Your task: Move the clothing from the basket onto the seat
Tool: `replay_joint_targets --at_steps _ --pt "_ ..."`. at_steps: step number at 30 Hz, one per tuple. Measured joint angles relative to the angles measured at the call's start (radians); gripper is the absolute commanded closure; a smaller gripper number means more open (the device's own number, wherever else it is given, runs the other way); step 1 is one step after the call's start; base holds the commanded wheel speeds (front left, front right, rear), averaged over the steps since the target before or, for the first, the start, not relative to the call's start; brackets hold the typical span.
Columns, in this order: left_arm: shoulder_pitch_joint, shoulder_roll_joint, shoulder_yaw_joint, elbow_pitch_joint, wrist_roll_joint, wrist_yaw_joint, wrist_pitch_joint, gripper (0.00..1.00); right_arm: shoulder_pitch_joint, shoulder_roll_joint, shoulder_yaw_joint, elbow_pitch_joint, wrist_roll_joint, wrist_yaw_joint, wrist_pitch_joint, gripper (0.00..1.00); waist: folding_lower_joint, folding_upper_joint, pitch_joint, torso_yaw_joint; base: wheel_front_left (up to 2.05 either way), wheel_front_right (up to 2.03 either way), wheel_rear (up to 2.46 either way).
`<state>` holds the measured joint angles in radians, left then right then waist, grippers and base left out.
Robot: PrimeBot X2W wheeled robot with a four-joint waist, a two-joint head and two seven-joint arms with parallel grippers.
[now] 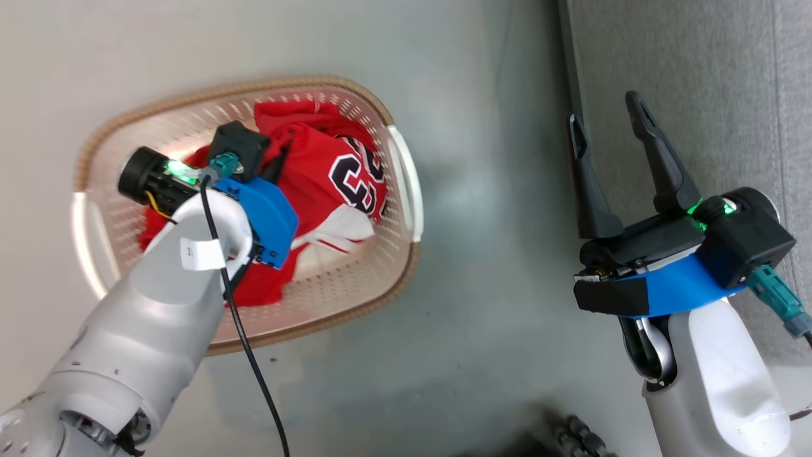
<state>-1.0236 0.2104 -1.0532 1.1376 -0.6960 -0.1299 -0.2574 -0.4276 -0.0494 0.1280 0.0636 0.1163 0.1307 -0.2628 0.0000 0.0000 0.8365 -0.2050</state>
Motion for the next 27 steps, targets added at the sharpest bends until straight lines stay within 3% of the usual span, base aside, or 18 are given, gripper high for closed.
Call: replay_joint_targets --at_steps 5,13,27 --pt "0.028 0.011 0.059 -0.114 -0.003 0.000 -0.004 1.00 0.017 0.001 -0.007 0.019 -0.018 0.000 0.000 0.00 0.0000 0.0000 -0.082 0.037 0.00 0.00 0.00" --pt "0.139 0.033 0.218 -0.303 0.084 0.007 -0.004 1.00 0.078 0.001 -0.019 0.058 -0.035 0.000 0.000 0.00 0.0000 0.0000 -0.235 0.088 0.00 0.00 0.00" --pt "0.256 0.000 0.363 -0.516 0.234 0.006 -0.004 1.00 0.202 0.000 -0.022 0.110 -0.035 0.000 0.000 0.00 -0.0002 0.0000 -0.508 0.143 0.00 0.00 0.00"
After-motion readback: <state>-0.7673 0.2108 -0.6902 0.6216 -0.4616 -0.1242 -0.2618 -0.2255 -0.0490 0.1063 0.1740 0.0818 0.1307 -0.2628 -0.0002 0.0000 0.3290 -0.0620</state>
